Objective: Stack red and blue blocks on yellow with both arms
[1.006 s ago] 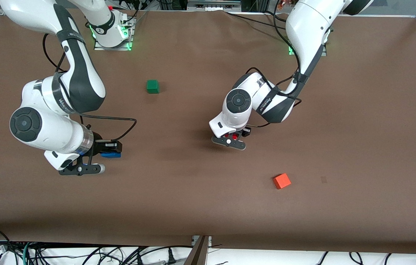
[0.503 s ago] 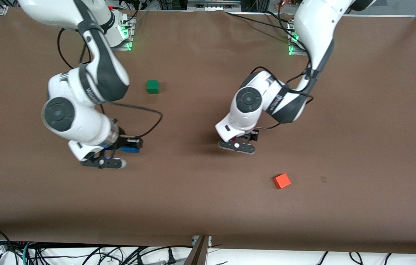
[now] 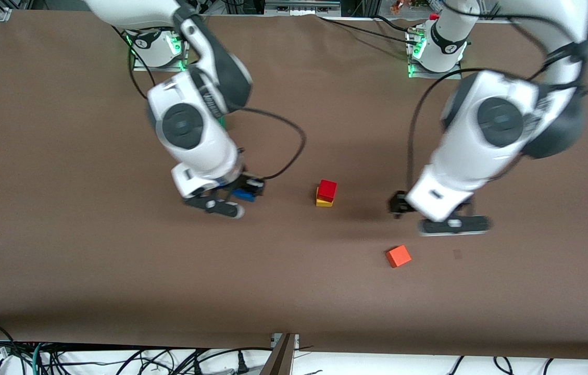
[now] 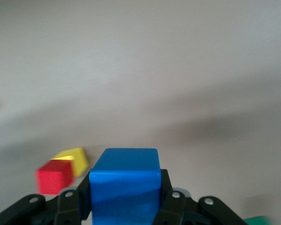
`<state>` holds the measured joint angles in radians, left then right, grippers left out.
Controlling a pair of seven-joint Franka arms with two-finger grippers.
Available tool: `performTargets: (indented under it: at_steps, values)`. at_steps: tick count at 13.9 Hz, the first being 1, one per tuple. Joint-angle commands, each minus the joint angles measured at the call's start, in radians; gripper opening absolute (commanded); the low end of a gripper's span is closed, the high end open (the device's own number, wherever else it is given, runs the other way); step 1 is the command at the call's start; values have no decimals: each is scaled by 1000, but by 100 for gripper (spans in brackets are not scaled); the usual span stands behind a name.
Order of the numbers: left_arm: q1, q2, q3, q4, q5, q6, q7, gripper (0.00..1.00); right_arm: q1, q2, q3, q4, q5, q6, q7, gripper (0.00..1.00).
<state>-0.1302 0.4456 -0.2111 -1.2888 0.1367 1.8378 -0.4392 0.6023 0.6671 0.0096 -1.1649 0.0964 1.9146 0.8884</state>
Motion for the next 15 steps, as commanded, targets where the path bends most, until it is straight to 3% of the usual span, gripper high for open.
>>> performTargets:
  at_steps: [1,4,7,15]
  values:
    - [96,-79,-20,-10,12,-87,126,100,77,78,-16,67,0,102,110,26]
    - [188,-122,-19,-9,11,-182,233,100,146,147,-20,91,-12,230,197,26]
    - [259,-131,-14,-23,-5,-198,342,100,189,235,-23,188,-72,241,299,26]
    - [294,-157,-16,-29,-48,-275,350,100,255,275,-40,183,-104,279,353,29]
